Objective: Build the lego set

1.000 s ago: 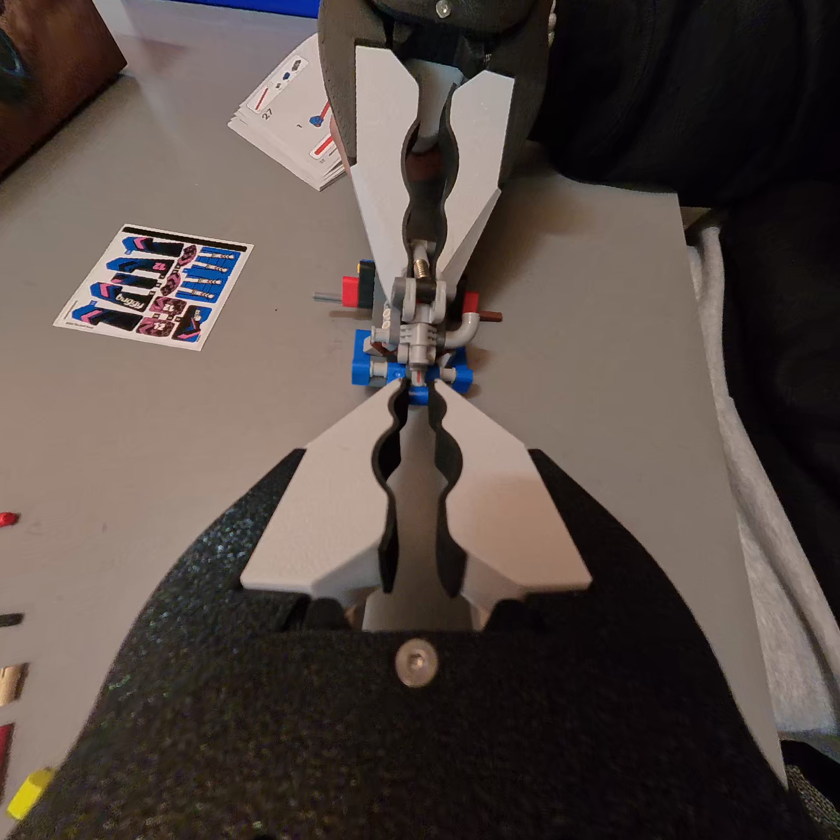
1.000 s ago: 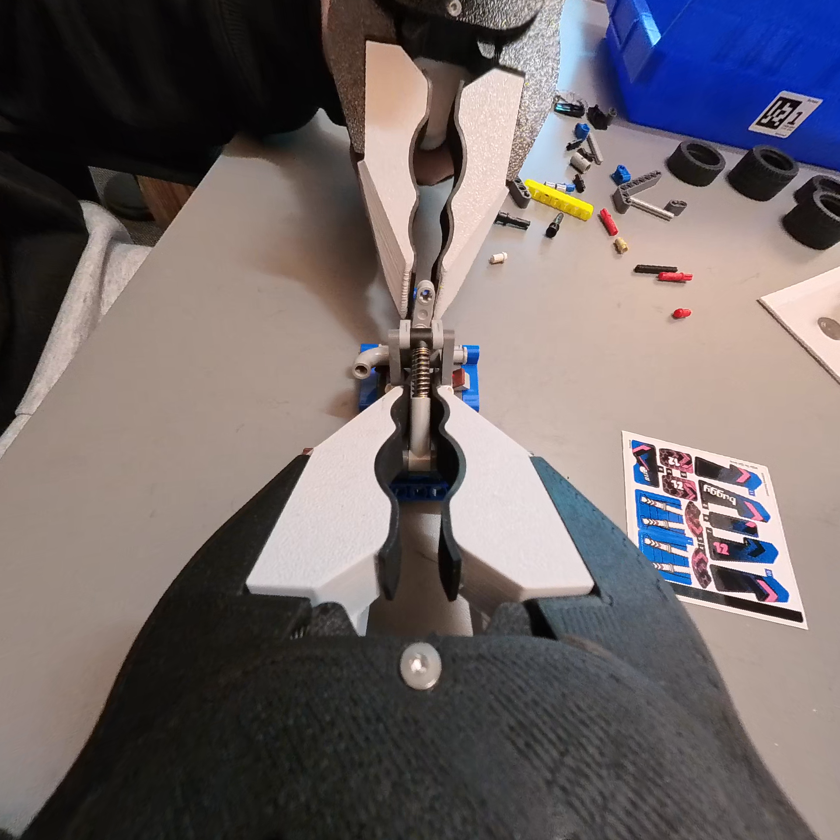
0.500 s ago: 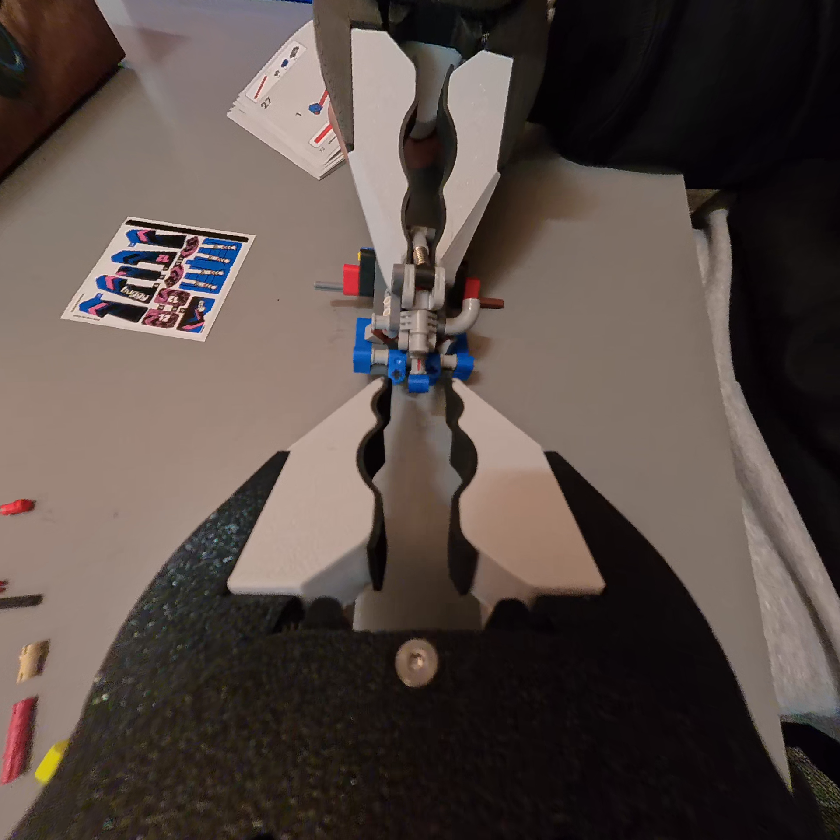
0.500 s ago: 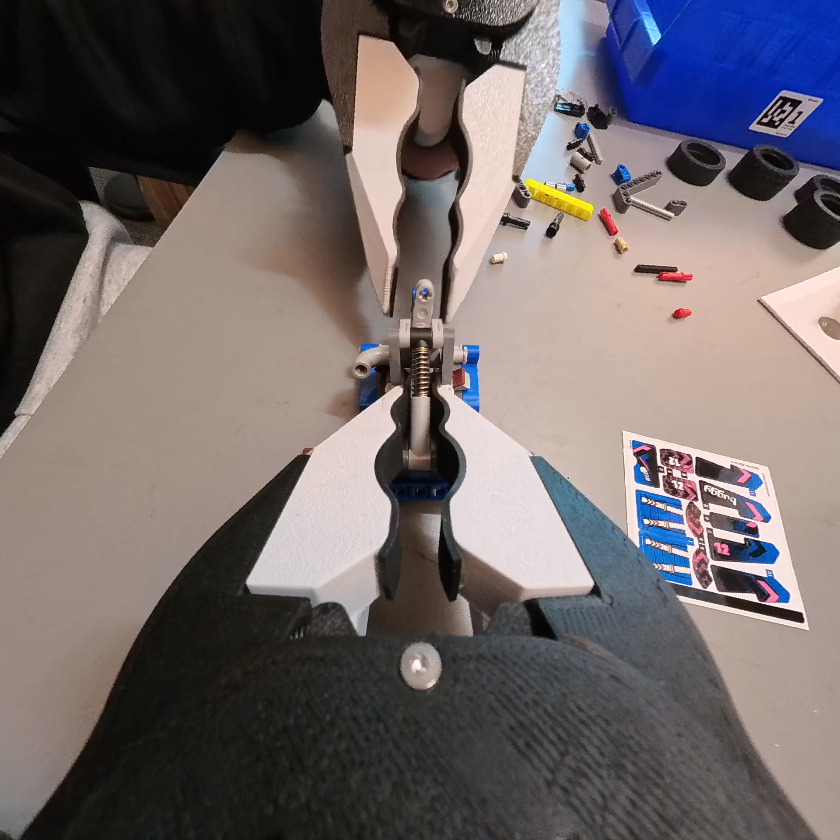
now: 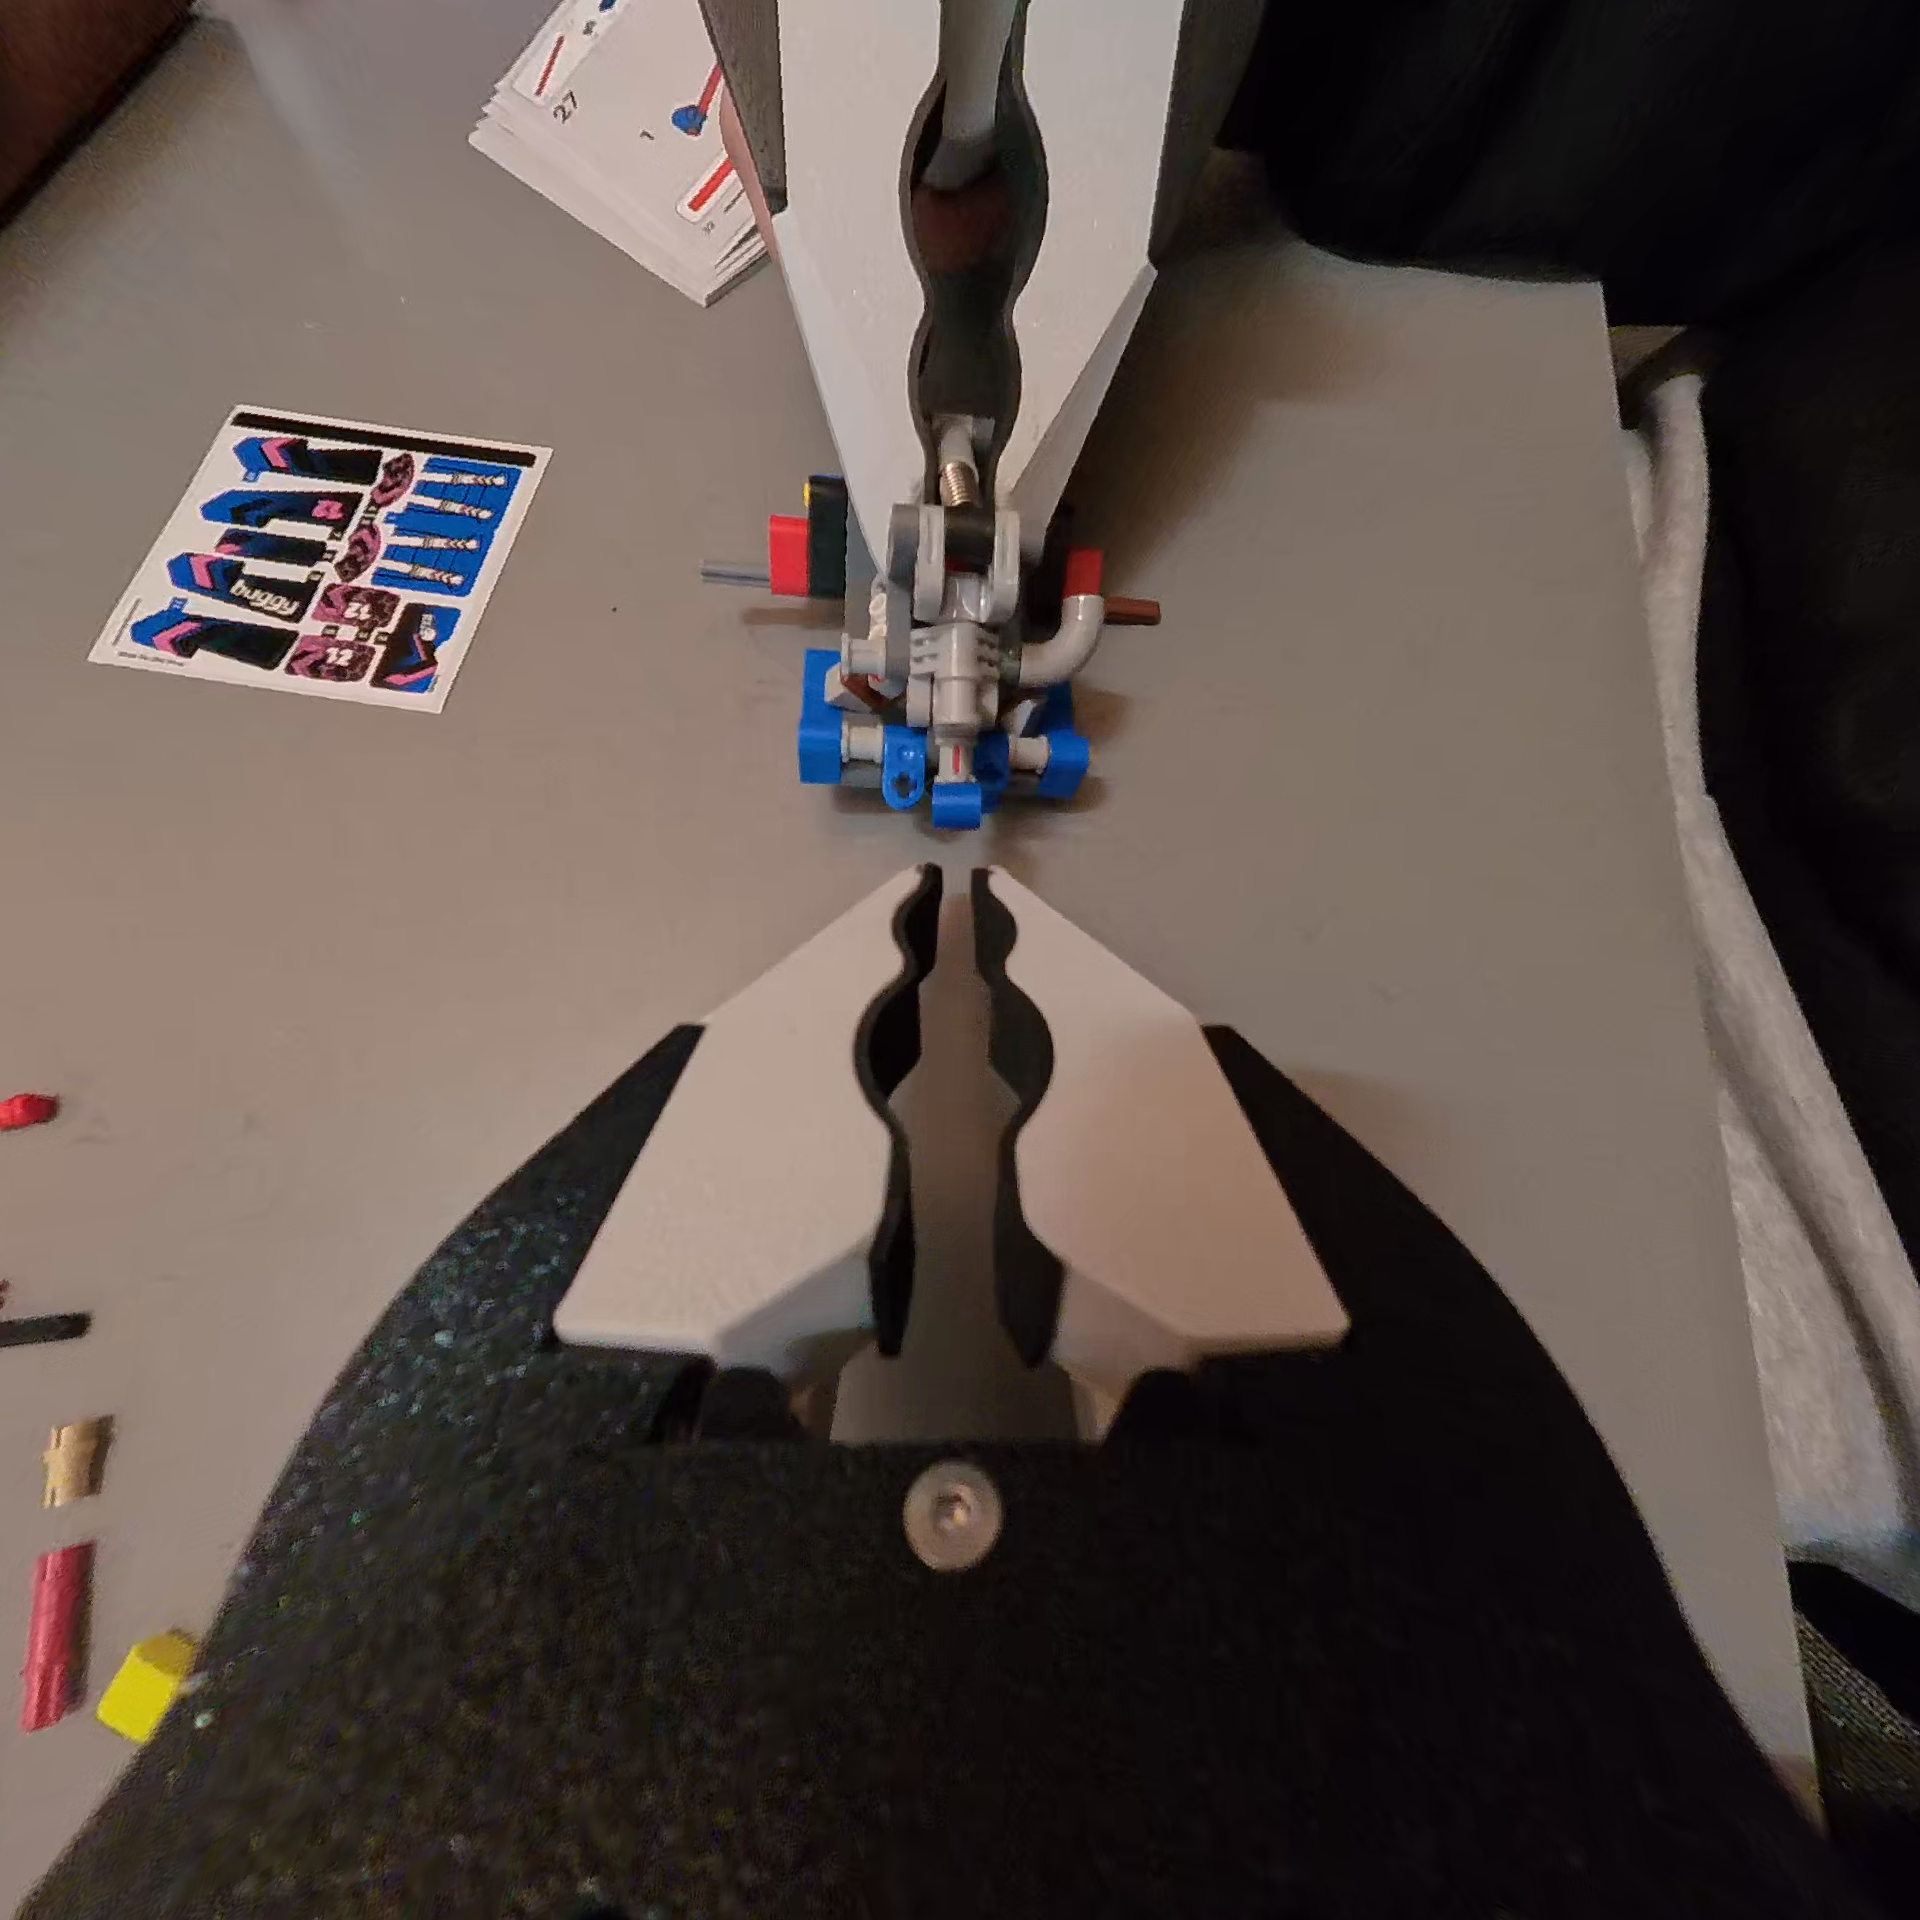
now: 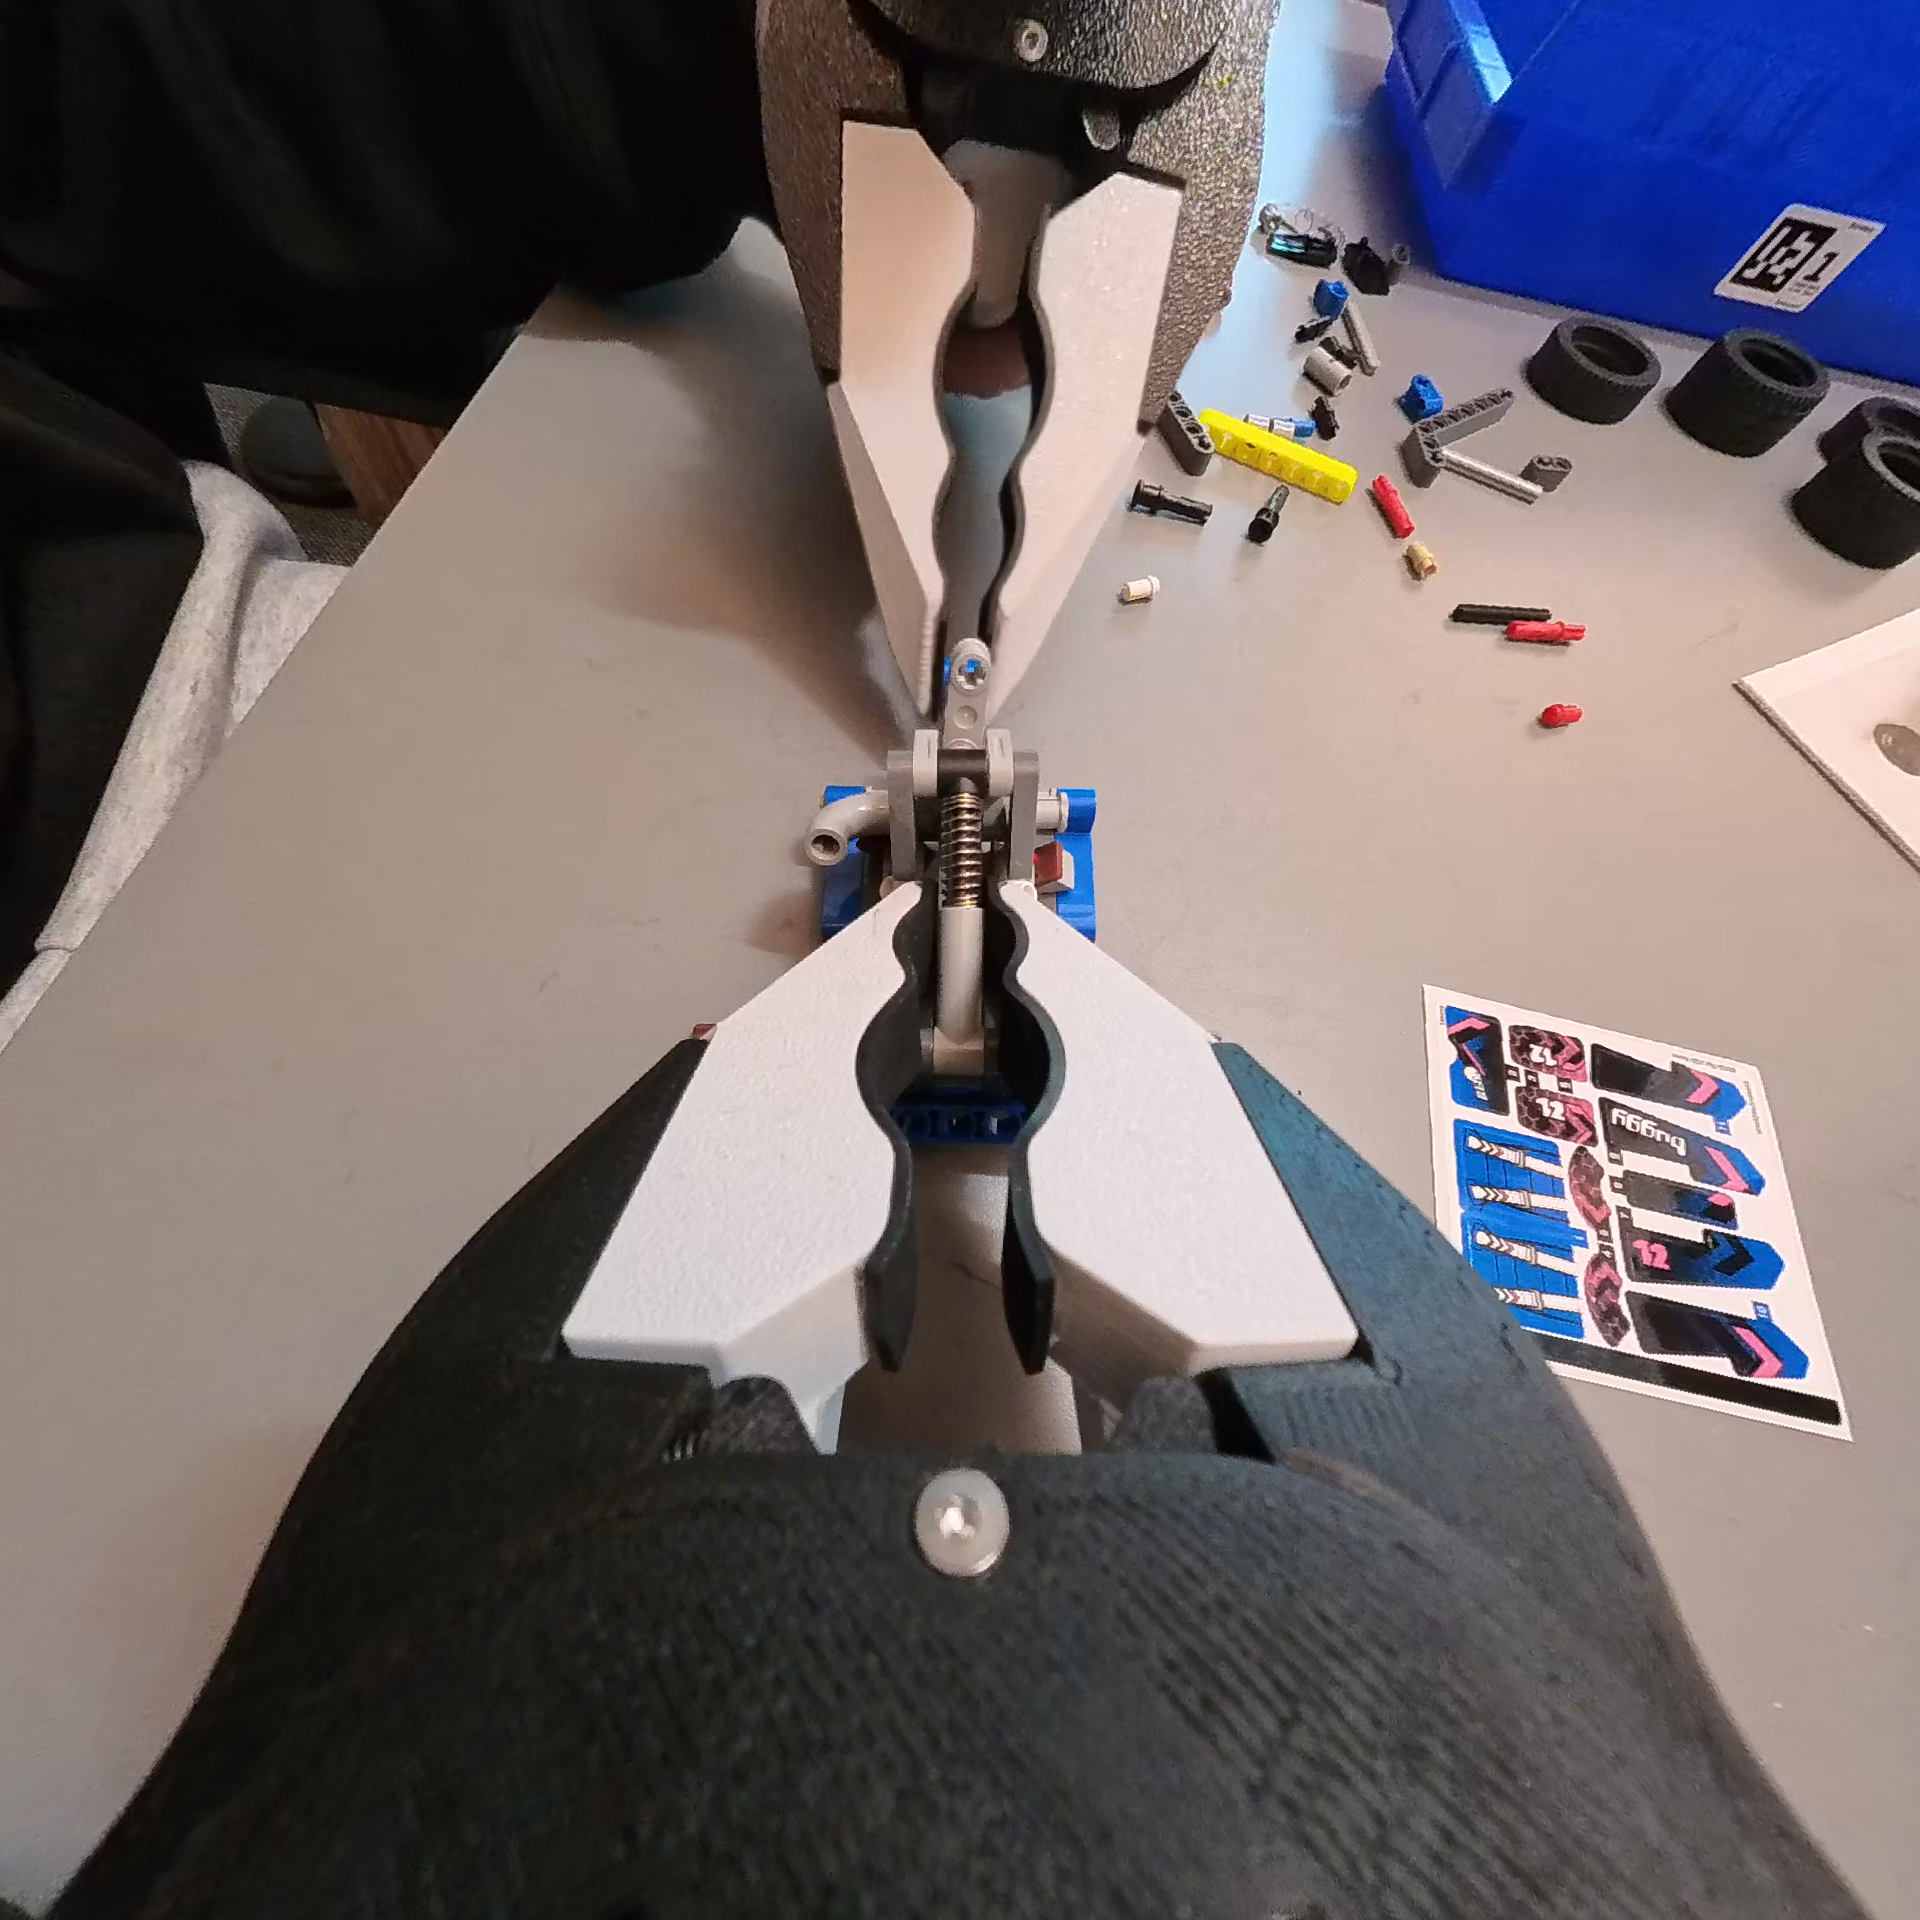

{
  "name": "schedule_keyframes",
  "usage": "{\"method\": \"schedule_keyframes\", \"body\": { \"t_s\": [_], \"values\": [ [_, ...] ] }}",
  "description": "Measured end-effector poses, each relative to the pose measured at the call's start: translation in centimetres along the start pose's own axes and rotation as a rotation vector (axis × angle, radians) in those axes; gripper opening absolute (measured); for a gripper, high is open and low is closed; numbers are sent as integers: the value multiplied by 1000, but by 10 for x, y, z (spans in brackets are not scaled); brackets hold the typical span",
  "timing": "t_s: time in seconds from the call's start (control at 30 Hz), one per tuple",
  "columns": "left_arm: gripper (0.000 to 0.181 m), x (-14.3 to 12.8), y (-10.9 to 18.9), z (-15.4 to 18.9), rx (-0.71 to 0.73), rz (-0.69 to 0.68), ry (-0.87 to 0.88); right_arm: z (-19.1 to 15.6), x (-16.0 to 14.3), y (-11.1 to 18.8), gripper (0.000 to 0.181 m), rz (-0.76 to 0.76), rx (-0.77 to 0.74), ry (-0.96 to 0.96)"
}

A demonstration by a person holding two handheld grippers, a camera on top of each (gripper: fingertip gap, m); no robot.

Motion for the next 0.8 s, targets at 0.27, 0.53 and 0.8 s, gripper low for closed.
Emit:
{"method": "schedule_keyframes", "body": {
  "t_s": [0.27,0.53,0.8],
  "values": [
    [0,5,-4,4,-22,28,-8,0,0,0,6,0,0,-1],
    [0,4,-7,4,-17,22,-23,0,0,0,5,1,4,-3],
    [0,3,-7,3,0,15,-52,0,0,0,5,0,3,-2]
  ]
}}
Point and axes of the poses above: each gripper's, where its closed fingertips meet, y back along the fingers, x out of its top, z = x × y across the jaws, the point moved 2 cm from there along y, back along the fingers, and after that the axes turned 11 degrees about y, right-handed, at the moved point
